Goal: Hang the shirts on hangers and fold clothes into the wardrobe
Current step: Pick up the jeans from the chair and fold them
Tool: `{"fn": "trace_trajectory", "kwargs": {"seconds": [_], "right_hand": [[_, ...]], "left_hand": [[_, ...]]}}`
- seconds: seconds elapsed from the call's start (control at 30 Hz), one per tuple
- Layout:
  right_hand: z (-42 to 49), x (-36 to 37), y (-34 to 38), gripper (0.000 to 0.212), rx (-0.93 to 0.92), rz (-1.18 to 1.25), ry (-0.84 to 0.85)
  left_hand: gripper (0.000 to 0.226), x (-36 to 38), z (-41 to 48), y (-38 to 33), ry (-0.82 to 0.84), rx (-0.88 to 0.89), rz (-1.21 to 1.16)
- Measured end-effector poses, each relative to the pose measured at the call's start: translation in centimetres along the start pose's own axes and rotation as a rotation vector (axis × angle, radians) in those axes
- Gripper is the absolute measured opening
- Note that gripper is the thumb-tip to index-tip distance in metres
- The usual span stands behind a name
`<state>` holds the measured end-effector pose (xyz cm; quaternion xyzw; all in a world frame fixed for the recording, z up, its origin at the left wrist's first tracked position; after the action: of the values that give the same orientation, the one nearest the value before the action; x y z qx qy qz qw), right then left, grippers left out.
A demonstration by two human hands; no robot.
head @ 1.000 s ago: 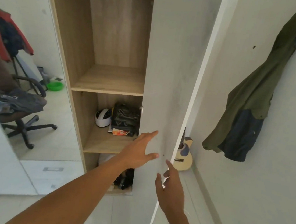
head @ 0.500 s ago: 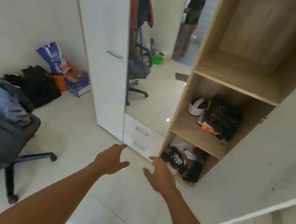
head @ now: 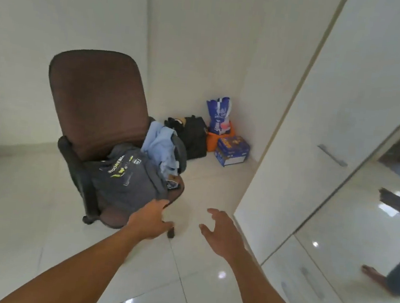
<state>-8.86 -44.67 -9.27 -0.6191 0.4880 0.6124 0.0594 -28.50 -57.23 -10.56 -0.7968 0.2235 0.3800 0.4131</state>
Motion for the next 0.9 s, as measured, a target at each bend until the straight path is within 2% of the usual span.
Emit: {"fn": "trace_trajectory", "kwargs": {"seconds": [0.17,0.33,0.6,0.9], "right_hand": [[8.8,-0.1,7.0,0.056,-0.144,-0.026,0.040],[17.1,0.2,10.1,0.056,-0.245,-0.002,0.077],[32.2,-0.5,8.9,0.058,-0.311,-0.003,0.202],[46.4,0.3,5.8,0.054,-0.338,-0.033,0.407]], "left_hand": [[0.079,-6.2,1.9,5.0,-0.128,-0.116,-0.057],[0.080,-9.7,5.7,8.9,-0.182,-0.197,-0.113],[0.079,-12.5,16.9,10.2,-0.248,-0.292,-0.175],[0.078,-10.9,27.8,9.9,-0.184,-0.499,-0.314]]}}
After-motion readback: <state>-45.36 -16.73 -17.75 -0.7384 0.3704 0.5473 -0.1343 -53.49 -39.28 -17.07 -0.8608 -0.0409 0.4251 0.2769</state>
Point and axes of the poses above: each hand's wrist, its own z-axis towards the middle knuckle, its own x-axis out of the palm, y = z × x, the point moved 2 cm from there along z, towards the middle knuckle, and after that the axes turned 7 degrees about y, right-handed, at the moved point
